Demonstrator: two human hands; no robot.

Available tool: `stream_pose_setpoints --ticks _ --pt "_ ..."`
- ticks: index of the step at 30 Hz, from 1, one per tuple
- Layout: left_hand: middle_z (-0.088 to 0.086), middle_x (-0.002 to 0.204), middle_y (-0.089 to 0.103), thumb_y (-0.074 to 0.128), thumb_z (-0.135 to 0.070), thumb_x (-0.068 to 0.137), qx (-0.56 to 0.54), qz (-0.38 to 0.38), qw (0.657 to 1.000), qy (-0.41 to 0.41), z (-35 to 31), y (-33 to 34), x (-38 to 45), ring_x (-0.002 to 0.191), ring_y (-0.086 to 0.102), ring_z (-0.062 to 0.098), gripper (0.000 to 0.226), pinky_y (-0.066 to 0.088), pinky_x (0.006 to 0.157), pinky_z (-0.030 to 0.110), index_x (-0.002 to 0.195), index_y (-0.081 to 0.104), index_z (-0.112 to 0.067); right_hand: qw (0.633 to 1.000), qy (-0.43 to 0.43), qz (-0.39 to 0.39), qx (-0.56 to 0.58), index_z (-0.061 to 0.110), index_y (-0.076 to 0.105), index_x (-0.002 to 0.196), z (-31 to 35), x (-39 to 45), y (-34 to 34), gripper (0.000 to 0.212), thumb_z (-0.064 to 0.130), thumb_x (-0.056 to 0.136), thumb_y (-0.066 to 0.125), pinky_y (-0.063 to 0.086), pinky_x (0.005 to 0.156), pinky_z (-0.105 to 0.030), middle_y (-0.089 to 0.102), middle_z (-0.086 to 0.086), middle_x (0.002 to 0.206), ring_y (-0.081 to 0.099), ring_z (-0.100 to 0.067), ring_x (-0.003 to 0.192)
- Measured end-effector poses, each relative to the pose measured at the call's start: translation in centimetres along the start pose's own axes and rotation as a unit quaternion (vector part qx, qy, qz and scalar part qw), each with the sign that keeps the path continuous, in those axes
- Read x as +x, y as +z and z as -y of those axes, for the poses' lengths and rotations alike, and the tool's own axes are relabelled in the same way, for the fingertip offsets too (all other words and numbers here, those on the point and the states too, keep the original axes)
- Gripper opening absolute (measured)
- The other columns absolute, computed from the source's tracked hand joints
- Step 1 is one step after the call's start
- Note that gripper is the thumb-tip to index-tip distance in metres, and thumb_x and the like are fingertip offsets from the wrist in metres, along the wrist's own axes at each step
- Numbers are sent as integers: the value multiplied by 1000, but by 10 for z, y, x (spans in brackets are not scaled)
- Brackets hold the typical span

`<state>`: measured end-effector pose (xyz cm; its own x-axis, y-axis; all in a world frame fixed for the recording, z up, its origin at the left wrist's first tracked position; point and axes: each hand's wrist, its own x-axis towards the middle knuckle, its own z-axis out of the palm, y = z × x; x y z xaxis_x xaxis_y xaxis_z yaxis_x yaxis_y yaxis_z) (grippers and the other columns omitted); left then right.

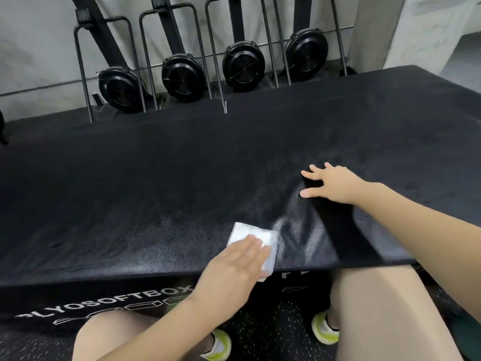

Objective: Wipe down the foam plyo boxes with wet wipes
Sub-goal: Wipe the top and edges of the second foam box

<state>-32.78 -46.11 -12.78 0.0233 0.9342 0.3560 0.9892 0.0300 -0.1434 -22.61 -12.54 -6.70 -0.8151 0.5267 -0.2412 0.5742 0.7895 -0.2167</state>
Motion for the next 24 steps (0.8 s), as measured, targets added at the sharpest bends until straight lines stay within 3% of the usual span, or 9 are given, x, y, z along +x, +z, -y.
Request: stream_pose_setpoints --ticks 2,6,9,12,15,18,20,22,24 --pt "5 134 66 68 -38 95 -14 25 999 18 -18 9 28 132 56 23 47 45 111 35 134 65 -13 1000 2 2 -2 40 23 156 1 -1 0 79 73 88 47 12 121 -53 14 8 166 7 -31 153" --pt "4 134 66 44 -41 99 -37 65 997 16 -25 17 81 129 59 20 49 47 107 31 134 65 -14 1000 -4 -1 -2 41 22 156 -4 1 4 81 76 87 45 10 121 -54 13 9 166 5 -29 154" --pt "6 141 56 59 -23 92 -35 146 987 -51 14 15 119 130 54 25 53 56 95 41 143 52 -12 1000 -5 2 7 41 22 156 -6 4 5 81 76 87 44 7 122 -55 13 9 166 4 -28 154" --pt "7 148 38 41 -17 97 4 216 970 -114 71 25 150 138 39 27 52 54 95 47 149 34 -12 1000 -8 11 13 40 22 156 -6 4 3 82 76 86 46 6 122 -56 12 9 166 3 -29 154" --pt "9 146 34 33 -14 101 39 252 964 -79 90 24 165 137 34 28 48 49 100 43 149 38 -10 1000 -3 17 18 39 22 156 -5 4 0 83 76 87 46 6 121 -58 12 9 166 3 -29 154" --pt "6 139 38 37 -16 100 10 244 967 -68 65 2 149 121 45 27 46 47 83 36 146 38 -12 999 -2 35 -1 38 20 157 -2 2 -3 85 77 86 45 10 122 -56 11 8 166 4 -30 154" --pt "1 132 41 38 -22 98 -56 231 969 -70 47 -8 124 110 52 27 42 47 73 36 140 37 -19 998 2 51 -33 38 25 156 -1 4 -11 87 81 83 46 23 120 -49 20 7 165 16 -29 152" --pt "-2 135 39 22 -36 96 -112 235 964 -47 32 -15 101 118 49 25 45 52 86 41 137 34 -22 997 14 36 -72 41 43 147 2 8 -24 84 86 76 48 43 106 -40 46 7 151 43 -25 137" --pt "-2 147 36 10 -44 93 -138 252 957 -45 28 -18 91 134 40 23 59 47 104 43 143 30 -22 995 12 -14 -103 42 60 132 8 16 -37 72 86 76 50 51 90 -34 63 7 127 60 -19 115"
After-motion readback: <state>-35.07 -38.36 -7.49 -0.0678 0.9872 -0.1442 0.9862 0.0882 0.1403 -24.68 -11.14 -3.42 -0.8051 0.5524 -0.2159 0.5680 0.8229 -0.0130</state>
